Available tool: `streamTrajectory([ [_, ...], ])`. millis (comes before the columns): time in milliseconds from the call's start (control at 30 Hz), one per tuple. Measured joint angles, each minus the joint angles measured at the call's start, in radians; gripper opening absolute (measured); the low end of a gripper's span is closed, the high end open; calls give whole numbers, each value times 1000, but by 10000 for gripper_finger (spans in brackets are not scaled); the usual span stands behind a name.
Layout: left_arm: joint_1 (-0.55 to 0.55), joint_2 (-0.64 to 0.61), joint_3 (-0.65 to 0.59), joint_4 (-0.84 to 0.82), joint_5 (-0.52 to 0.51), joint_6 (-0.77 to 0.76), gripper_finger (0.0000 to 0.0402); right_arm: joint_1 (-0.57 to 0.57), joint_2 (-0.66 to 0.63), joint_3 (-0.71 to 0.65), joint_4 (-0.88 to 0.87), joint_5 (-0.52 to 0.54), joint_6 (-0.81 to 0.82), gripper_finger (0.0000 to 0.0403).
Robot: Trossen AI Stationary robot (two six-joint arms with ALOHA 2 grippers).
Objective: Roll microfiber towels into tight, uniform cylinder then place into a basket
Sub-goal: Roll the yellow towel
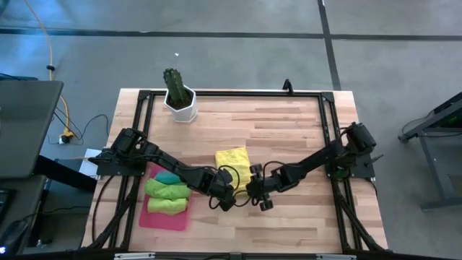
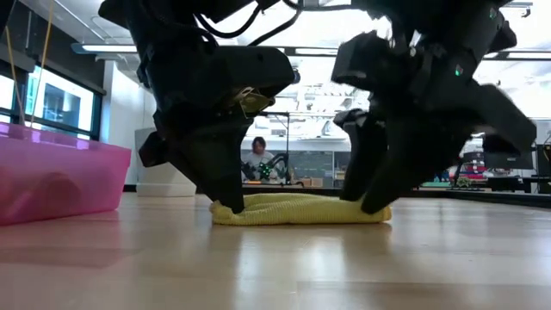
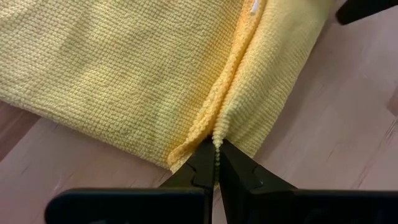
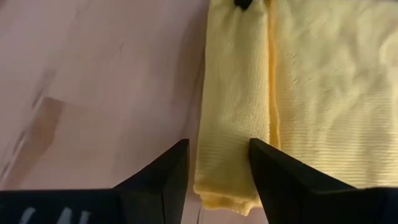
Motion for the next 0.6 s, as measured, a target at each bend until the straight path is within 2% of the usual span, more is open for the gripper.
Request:
streamTrajectory([
  [367, 4, 0, 0, 4, 5, 25, 4, -2, 52, 4, -4, 11, 76, 161],
  [467, 4, 0, -1, 15, 6, 124, 14, -2, 53, 4, -13, 15, 113, 155],
  [600, 5, 0, -1, 18, 49, 357, 37, -2, 54, 4, -31, 15, 146, 128],
])
